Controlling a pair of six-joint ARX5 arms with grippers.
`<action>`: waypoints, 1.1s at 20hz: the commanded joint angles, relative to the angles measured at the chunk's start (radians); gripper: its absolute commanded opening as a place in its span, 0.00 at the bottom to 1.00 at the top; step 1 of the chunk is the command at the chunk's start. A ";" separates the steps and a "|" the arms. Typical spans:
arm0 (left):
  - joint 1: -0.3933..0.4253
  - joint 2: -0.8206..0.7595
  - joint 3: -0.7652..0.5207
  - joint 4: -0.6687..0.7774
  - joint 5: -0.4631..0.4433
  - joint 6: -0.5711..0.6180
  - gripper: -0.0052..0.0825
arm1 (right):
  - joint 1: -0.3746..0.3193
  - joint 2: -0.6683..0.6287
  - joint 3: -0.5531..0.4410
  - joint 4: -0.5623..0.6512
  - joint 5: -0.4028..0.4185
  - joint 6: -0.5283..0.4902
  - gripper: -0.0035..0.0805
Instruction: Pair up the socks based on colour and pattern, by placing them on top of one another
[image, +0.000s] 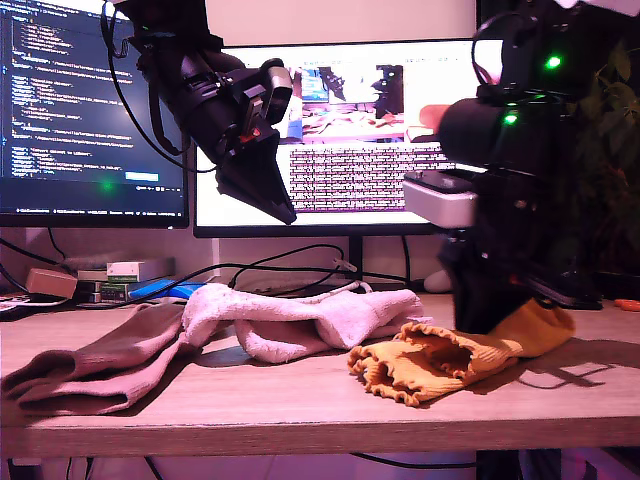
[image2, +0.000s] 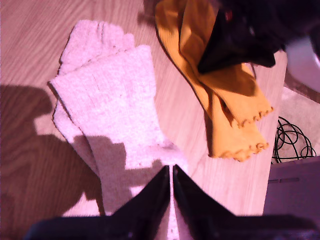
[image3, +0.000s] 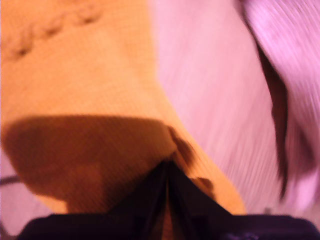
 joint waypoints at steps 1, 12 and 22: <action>-0.005 -0.023 -0.013 -0.005 0.009 -0.005 0.03 | 0.015 0.046 -0.010 -0.022 -0.002 -0.112 0.03; -0.005 -0.023 -0.013 -0.002 0.032 -0.005 0.03 | 0.017 -0.086 0.025 -0.063 -0.060 0.032 0.03; -0.031 -0.023 -0.013 0.005 0.045 -0.005 0.03 | 0.011 -0.172 0.025 -0.180 0.076 1.593 0.03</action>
